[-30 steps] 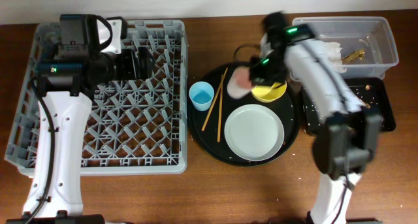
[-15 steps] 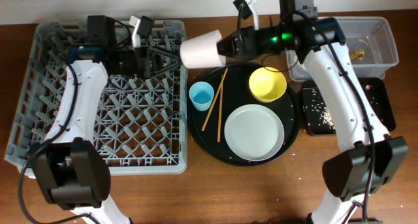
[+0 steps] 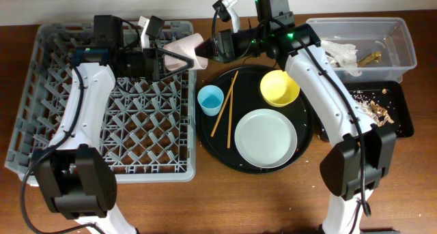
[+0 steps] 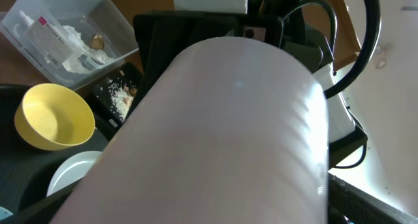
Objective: Sort waste into correct bins and load items into the dishwasher rack
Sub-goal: 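Hand the pink cup to the left gripper and place it in the rack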
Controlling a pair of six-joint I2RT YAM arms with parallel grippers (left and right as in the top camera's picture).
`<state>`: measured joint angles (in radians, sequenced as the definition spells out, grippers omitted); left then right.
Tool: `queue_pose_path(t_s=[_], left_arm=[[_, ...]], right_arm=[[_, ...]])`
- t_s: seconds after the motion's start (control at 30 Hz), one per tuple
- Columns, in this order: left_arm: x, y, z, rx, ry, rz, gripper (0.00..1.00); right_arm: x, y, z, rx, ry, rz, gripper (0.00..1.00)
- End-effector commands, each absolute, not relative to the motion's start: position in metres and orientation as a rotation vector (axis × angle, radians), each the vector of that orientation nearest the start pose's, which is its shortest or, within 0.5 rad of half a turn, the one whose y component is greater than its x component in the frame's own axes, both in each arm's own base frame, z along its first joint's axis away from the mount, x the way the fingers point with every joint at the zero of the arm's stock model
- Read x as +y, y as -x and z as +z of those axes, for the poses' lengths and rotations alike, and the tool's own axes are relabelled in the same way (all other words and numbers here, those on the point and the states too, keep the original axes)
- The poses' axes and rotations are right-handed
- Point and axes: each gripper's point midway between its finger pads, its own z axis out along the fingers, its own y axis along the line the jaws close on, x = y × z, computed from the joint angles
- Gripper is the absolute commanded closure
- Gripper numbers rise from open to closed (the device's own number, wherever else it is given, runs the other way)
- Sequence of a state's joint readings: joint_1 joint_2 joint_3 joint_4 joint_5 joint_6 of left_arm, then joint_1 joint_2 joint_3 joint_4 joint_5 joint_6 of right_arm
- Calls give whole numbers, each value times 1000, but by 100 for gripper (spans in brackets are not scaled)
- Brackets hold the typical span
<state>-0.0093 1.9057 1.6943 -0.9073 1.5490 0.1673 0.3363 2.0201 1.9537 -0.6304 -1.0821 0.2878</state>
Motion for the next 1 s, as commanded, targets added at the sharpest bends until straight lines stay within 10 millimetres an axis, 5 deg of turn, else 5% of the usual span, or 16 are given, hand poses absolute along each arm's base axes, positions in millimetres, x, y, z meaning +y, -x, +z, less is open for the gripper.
queue_pose_path(t_s=[0.0, 0.07, 0.17, 0.3, 0.33, 0.37, 0.43, 0.53, 0.63, 0.73, 0.77, 0.83, 0.97], left_arm=[[-177, -388, 310, 1849, -630, -1863, 16], [-177, -388, 310, 1850, -629, -1864, 18], [-177, -388, 310, 1850, -629, -1864, 35], [-175, -389, 310, 1846, -629, -1857, 34], [-172, -390, 311, 1844, -624, -1851, 34], [-169, -392, 311, 1843, -616, -1844, 34], [-155, -400, 312, 1820, -611, -1797, 35], [-123, -419, 302, 1868, -540, -1655, 39], [-103, -436, 280, 2051, -443, -1388, 40], [-38, -451, 253, 2390, -166, -577, 39], [-23, -445, 254, 2436, -99, -345, 39], [-40, -420, 234, 2580, -116, -168, 39], [-85, -364, 210, 2809, -209, -210, 39]], right_arm=[[315, -415, 286, 2183, 686, 1594, 96], [315, -414, 264, 2252, 652, 1587, 96], [314, -414, 259, 2267, 641, 1589, 96], [307, -412, 254, 2305, 620, 1589, 96], [307, -411, 254, 2311, 617, 1591, 82], [306, -411, 254, 2311, 615, 1591, 48], [301, -415, 254, 2311, 597, 1586, 34], [277, -429, 252, 2327, 516, 1568, 26], [234, -453, 244, 2365, 367, 1484, 24], [176, -454, 183, 2696, 64, 1051, 23], [164, -451, 172, 2758, 21, 943, 23], [140, -441, 154, 2868, -49, 725, 19], [132, -433, 148, 2917, -73, 656, 17]])
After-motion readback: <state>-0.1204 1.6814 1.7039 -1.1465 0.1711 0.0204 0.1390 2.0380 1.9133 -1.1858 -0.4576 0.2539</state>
